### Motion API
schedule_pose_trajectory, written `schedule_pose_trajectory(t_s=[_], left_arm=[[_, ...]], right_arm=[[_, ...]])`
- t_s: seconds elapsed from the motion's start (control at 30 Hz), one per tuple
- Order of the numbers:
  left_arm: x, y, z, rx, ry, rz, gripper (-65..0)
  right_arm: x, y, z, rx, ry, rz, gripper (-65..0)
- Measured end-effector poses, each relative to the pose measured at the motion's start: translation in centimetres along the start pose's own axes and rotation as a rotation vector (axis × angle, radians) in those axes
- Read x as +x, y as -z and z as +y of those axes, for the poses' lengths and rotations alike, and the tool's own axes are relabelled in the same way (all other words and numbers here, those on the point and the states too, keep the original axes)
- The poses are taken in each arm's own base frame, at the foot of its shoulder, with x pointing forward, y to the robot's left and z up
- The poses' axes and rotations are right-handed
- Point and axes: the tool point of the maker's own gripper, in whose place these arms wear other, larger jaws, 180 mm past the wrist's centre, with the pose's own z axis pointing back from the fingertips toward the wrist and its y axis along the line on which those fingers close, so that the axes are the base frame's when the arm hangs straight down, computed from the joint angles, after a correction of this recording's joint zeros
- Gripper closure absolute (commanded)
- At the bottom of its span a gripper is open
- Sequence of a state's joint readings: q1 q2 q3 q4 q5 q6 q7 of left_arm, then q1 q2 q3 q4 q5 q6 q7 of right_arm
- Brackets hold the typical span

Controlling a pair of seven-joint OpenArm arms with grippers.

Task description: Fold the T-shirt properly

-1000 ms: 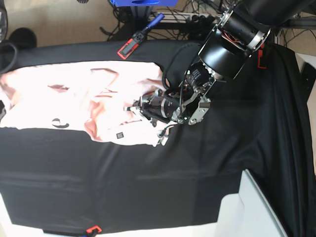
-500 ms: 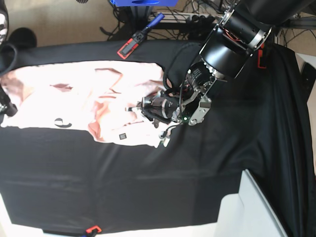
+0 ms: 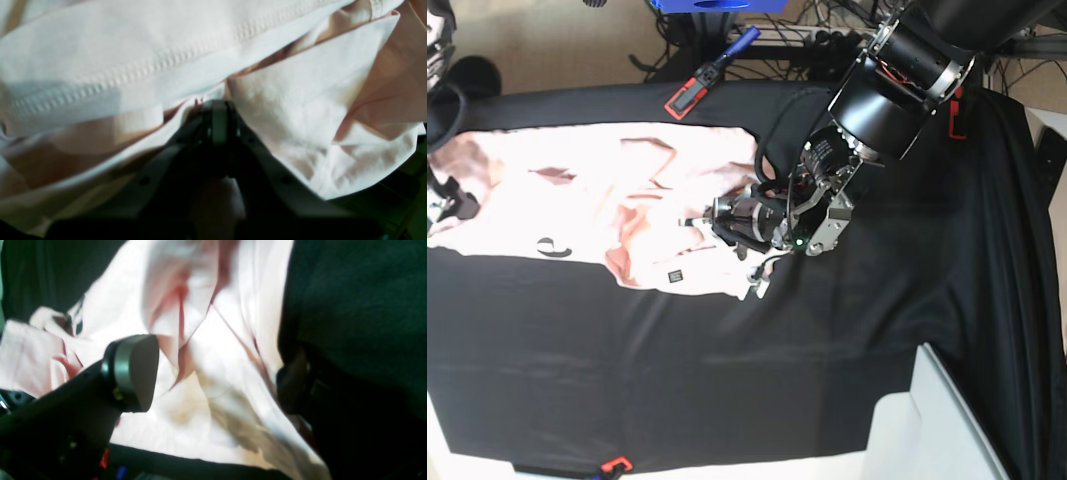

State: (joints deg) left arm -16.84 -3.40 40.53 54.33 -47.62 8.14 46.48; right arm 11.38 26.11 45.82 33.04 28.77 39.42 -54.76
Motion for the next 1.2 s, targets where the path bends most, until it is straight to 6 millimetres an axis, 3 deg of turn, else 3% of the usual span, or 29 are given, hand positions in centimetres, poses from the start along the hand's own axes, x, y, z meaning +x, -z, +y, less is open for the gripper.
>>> schedule_pose_trajectory(t_s=[0.07, 0.13, 0.37, 0.4, 0.53, 0.67, 0.87, 1.1, 1.2], left_arm=[[0.0, 0.0, 0.0, 0.0, 0.0, 0.0, 0.0], [0.0, 0.0, 0.0, 0.0, 0.0, 0.0, 0.0], [0.0, 0.0, 0.1, 0.004, -0.003, 0.0, 0.0], [0.0, 0.0, 0.0, 0.004, -0.004, -0.001, 0.0], [0.1, 0.0, 0.0, 0.003, -0.004, -0.002, 0.0], [0.6, -0.6, 0.0, 0.036, 0.02, -0.033, 0.0], [1.3, -2.0, 0.8, 0.095, 0.048, -0.027, 0.0], [1.1, -2.7, 1.0, 0.116, 0.062, -0.017, 0.0], [1.4, -3.2, 0.5, 0.111, 0.06, -0.029, 0.0]], right_arm=[[-0.1, 0.1, 0.1, 0.002, 0.0, 0.002, -48.6], [-0.4, 0.2, 0.1, -0.002, 0.002, 0.009, -41.6], [-2.2, 1.5, 0.9, 0.012, 0.024, 0.053, -1.7], [-2.3, 1.6, 1.0, 0.014, 0.024, 0.056, 0.0], [-2.1, 1.4, 1.0, 0.011, 0.015, 0.055, 0.0], [-1.6, 0.7, 1.1, -0.07, -0.139, 0.113, 0.0], [0.2, -1.4, 1.0, -0.166, -0.224, 0.059, 0.0], [0.9, -3.0, 2.4, -0.216, -0.356, 0.015, 0.0], [1.9, -3.5, 4.2, -0.222, -0.462, -0.01, 0.0]])
